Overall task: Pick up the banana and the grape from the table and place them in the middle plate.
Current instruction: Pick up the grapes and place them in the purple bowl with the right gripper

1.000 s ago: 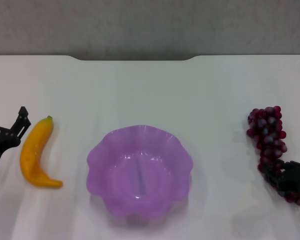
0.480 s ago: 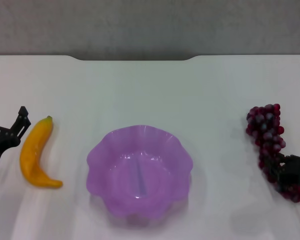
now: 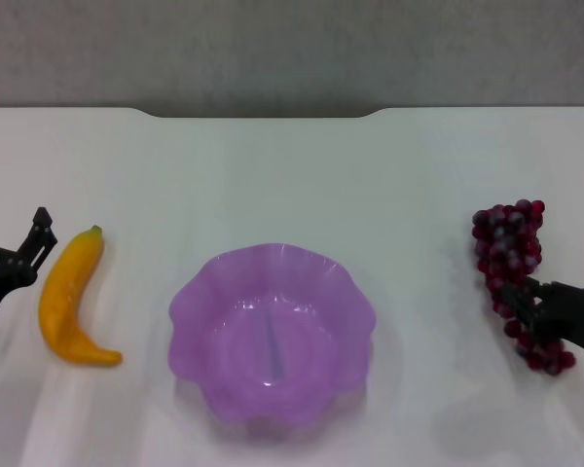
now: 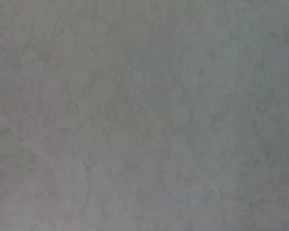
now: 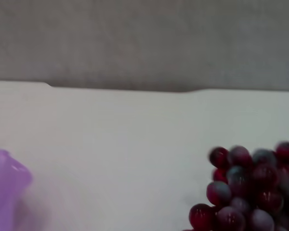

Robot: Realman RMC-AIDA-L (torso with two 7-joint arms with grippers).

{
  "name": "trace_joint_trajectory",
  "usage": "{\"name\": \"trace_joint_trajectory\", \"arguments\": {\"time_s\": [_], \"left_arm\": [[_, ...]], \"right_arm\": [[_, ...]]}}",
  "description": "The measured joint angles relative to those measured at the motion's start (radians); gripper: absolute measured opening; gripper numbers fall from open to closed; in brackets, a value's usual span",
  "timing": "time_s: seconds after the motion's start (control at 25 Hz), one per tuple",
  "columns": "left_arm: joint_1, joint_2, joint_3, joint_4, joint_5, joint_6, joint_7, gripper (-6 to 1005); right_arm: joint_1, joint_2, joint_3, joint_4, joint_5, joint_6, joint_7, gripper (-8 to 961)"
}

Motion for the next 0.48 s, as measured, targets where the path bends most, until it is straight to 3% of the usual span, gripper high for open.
{"name": "trace_joint_trajectory", "arguments": {"time_s": [0.48], "left_arm": [[0.005,0.001,0.000,0.000,0.000,0.001,0.000,877]], "right_arm": [[-0.042,-0.004,0.072,-0.044,0.000,-0.136,0.000,280]]}}
